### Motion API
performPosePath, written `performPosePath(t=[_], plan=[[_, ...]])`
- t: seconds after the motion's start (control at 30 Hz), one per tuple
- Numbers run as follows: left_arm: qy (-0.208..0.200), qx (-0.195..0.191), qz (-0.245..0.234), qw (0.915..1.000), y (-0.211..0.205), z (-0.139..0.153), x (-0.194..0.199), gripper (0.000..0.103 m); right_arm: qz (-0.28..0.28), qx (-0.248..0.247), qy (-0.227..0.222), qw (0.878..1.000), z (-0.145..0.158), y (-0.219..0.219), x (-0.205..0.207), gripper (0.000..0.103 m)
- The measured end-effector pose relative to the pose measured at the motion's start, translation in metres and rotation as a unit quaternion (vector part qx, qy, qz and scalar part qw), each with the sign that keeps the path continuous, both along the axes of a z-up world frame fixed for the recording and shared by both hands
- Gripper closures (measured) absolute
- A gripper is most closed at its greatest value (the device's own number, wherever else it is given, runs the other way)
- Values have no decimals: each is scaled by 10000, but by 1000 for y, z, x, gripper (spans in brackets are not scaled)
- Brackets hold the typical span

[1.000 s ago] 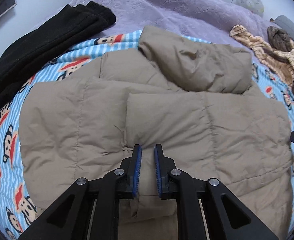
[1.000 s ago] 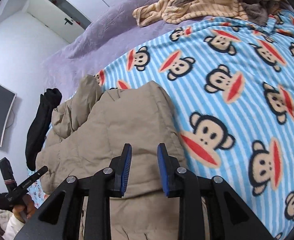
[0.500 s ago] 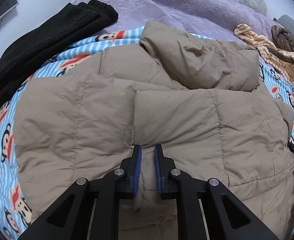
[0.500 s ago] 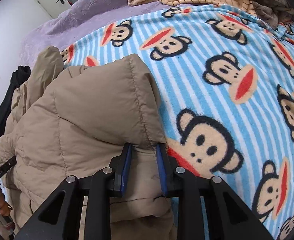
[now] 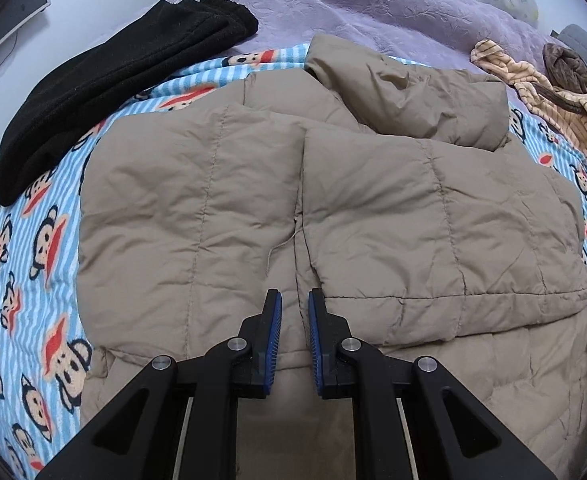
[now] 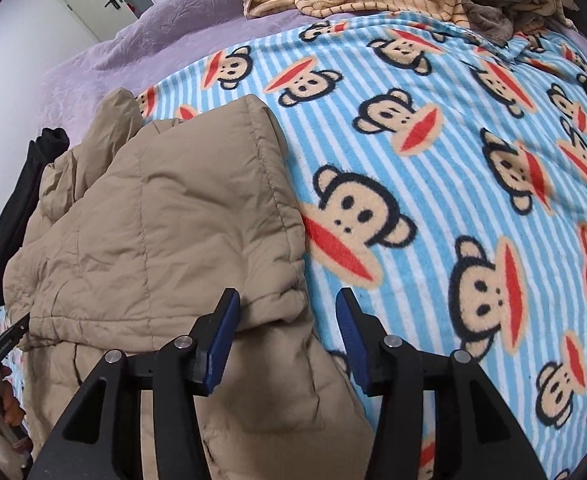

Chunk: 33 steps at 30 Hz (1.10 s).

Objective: Fold large clothes
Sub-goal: 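Release the folded side with the left tool and smooth it flat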

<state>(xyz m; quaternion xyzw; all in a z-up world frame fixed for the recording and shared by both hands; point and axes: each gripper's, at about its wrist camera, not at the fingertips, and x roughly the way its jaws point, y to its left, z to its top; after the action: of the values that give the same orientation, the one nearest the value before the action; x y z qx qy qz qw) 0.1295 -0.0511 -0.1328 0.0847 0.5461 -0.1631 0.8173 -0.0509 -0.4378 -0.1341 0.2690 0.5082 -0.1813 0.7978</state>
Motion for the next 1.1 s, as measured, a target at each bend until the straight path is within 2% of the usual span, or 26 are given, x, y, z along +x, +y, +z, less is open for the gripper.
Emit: performPosePath(t=[0.2,0.43,0.47,0.5,0.53,0.6,0.67,0.8,0.9,1.1], plan=[[111,7,-54,9999,4,5,-16,88,2,338,-54,9994,6,14,-27,42],[144,97,39,9998,13,6,-27,86,-10,577,-15,9983,3,27,-48,42],[130,95,80,9998,15,8,-26,59,-14,616,-12,9981,2,28,-50,42],[47,138,184,9997,16,11,-26,20,-14,641,-14,9979,1,29,-51,42],[-78,69,303,9995,19,17,-26,13,0,653,-17,9979,1,29,-51,42],[-223,-282,324,9988,22,29,-26,13,51,647,-39,9979,2,30,-49,42],[-198,-400,297,9986,18,33,-24,13,98,642,-71,9979,3,30,-46,42],[-201,-3,94,9998,-4,19,-18,13,155,661,-104,9976,1,31,-40,42],[-156,357,114,9992,-10,0,-10,13,175,726,-93,9972,-2,35,-36,42],[-10,463,103,9989,1,-5,-8,13,324,642,-93,9974,4,40,-37,42]])
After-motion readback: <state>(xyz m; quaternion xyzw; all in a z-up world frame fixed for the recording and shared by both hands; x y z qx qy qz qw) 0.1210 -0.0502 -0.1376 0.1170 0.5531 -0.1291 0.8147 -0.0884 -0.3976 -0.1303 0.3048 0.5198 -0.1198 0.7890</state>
